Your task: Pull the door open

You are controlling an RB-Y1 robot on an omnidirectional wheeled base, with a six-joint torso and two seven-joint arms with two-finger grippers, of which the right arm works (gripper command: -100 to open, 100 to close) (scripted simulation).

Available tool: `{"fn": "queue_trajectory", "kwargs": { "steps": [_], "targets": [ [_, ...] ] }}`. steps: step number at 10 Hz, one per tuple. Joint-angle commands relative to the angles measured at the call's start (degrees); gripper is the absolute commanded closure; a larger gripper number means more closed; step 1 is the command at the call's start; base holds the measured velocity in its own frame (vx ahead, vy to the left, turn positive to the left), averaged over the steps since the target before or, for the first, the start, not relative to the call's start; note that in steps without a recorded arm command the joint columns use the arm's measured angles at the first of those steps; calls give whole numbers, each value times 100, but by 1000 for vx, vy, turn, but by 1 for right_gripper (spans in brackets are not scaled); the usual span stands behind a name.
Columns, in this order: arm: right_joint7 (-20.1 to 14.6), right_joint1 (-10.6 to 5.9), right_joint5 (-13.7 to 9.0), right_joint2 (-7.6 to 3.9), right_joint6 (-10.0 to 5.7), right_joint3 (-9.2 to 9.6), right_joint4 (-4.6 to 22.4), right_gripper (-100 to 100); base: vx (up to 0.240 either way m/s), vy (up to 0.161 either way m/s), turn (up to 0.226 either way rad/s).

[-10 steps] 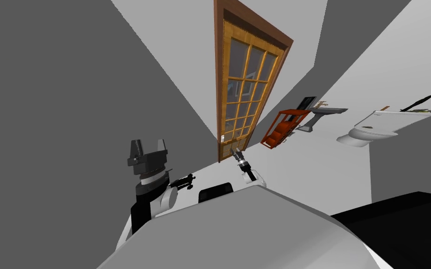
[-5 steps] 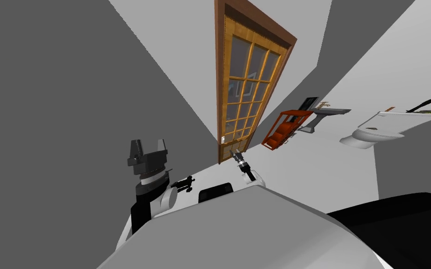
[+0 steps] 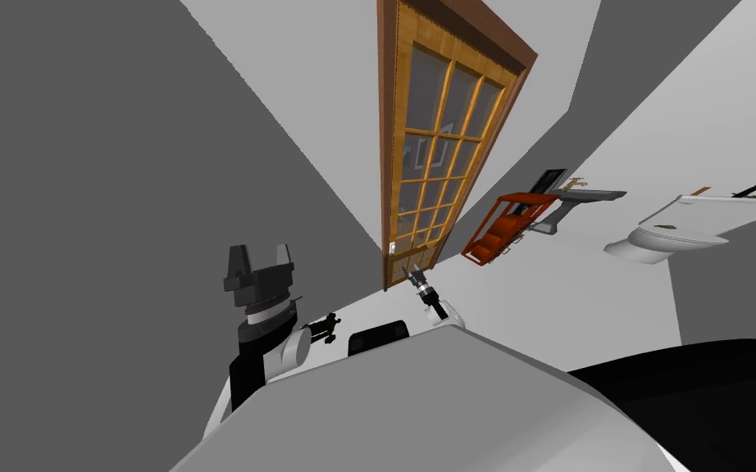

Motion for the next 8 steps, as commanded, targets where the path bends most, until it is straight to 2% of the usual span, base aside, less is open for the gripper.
{"fn": "queue_trajectory", "kwargs": {
  "steps": [1,7,8],
  "targets": [
    [163,-75,47,-13,-73,-14,226,-100,99,-27,10],
    [652,-317,195,-56,-311,-62,965,-100,89,-27,9],
    [781,-380,234,-66,-374,-75,1160,-100,113,-14,12]
  ]
}}
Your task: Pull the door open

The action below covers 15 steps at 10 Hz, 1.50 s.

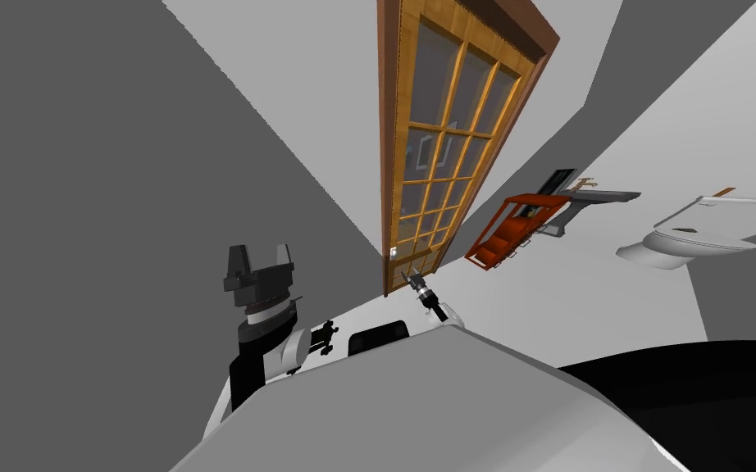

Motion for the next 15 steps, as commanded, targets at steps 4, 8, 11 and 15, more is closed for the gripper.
{"fn": "queue_trajectory", "kwargs": {
  "steps": [4,8,11,15],
  "targets": [
    [449,-197,137,-26,-197,-37,625,-100,129,-31,10],
    [555,-243,150,-62,-265,-76,818,-100,91,9,26],
    [528,-212,122,-116,-294,-114,842,-100,171,136,42],
    [465,-154,64,-215,-371,-174,879,-100,199,42,27]
  ]
}}
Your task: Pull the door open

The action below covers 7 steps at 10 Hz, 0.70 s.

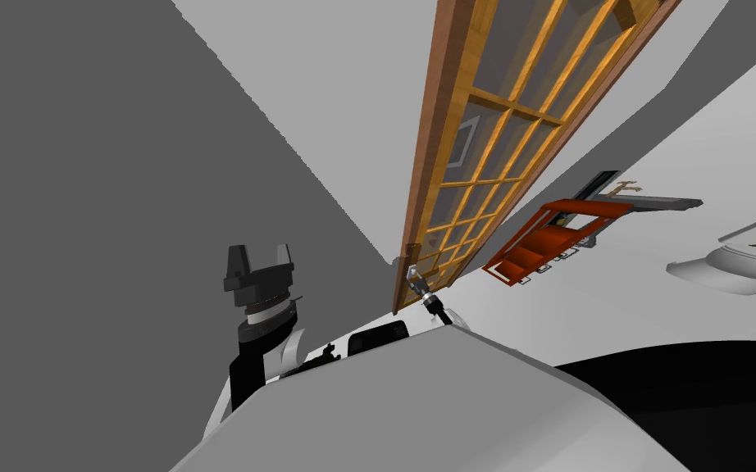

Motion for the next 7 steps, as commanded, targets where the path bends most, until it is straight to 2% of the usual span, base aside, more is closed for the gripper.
{"fn": "queue_trajectory", "kwargs": {
  "steps": [1,2,3,7],
  "targets": [
    [-42,-15,-26,-57,26,-30,-62,-100,178,-72,4],
    [-21,36,-10,-18,5,-8,-6,-100,56,-40,-6],
    [-21,36,-10,-18,5,-8,-6,100,-41,13,-20],
    [-21,36,-10,-18,5,-8,-6,100,-5,-6,-6]
  ]
}}
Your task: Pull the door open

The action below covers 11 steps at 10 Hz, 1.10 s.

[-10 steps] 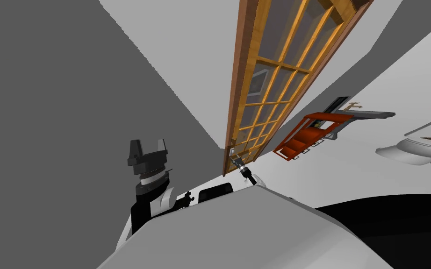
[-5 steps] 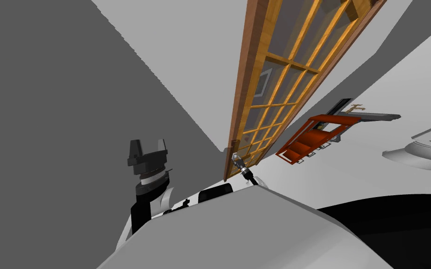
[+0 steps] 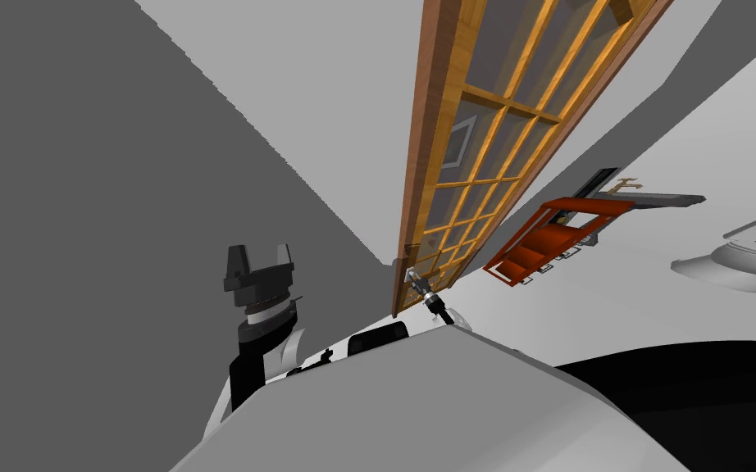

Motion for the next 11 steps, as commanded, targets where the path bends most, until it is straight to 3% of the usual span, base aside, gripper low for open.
{"fn": "queue_trajectory", "kwargs": {
  "steps": [1,2,11],
  "targets": [
    [-3,18,27,53,19,51,30,100,0,0,0],
    [-161,0,-49,-7,5,15,1,100,-14,-7,22],
    [-1458,-7,-486,-56,30,164,7,100,-27,-10,62]
  ]
}}
